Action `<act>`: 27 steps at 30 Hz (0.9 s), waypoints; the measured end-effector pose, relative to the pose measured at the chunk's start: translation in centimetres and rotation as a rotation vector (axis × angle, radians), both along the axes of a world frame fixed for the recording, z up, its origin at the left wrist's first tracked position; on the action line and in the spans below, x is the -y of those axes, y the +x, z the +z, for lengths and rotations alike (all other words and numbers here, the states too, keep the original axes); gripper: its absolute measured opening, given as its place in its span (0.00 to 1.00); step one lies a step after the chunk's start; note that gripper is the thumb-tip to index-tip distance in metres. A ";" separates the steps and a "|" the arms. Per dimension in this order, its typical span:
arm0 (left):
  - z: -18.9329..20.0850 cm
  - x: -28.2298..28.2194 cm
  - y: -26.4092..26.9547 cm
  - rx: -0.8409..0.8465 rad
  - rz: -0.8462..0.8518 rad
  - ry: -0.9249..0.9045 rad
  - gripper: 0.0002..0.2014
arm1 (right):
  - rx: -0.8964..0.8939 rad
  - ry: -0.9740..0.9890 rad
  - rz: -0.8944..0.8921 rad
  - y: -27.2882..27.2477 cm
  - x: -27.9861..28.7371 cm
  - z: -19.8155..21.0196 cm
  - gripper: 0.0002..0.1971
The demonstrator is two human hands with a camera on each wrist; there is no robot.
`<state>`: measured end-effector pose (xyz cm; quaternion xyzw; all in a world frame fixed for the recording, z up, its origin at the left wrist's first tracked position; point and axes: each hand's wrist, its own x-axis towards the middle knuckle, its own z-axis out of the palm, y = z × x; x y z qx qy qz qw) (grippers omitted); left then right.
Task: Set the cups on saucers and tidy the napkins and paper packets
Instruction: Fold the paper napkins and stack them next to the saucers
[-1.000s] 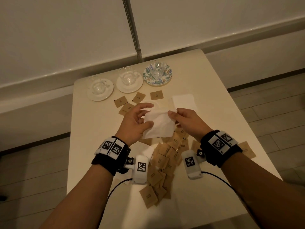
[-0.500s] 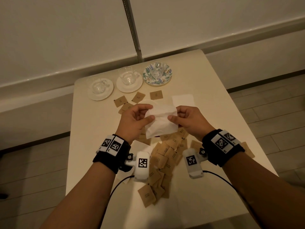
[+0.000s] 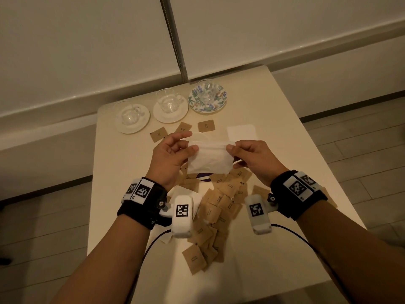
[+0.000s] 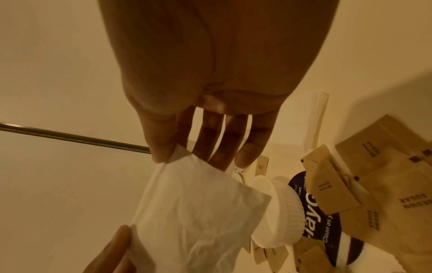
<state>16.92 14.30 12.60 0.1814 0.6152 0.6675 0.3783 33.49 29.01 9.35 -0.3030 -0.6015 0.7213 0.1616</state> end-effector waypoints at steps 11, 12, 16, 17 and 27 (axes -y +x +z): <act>-0.7 0.5 -0.6 -0.257 -0.061 -0.147 0.11 | 0.013 0.066 -0.098 -0.4 -0.3 -0.2 0.10; -0.8 0.6 -0.8 -0.292 -0.069 -0.163 0.10 | 0.015 0.076 -0.100 -0.4 -0.3 -0.2 0.09; -1.1 0.5 -1.4 -0.484 -0.105 -0.237 0.08 | 0.016 0.130 -0.104 -0.4 -0.4 -0.2 0.04; -1.1 0.5 -1.5 -0.524 -0.113 -0.249 0.08 | 0.012 0.139 -0.107 -0.4 -0.4 -0.2 0.04; -0.3 0.4 -2.2 -0.879 -0.287 -0.370 0.04 | 0.196 0.515 -0.057 -1.0 -0.7 0.2 0.26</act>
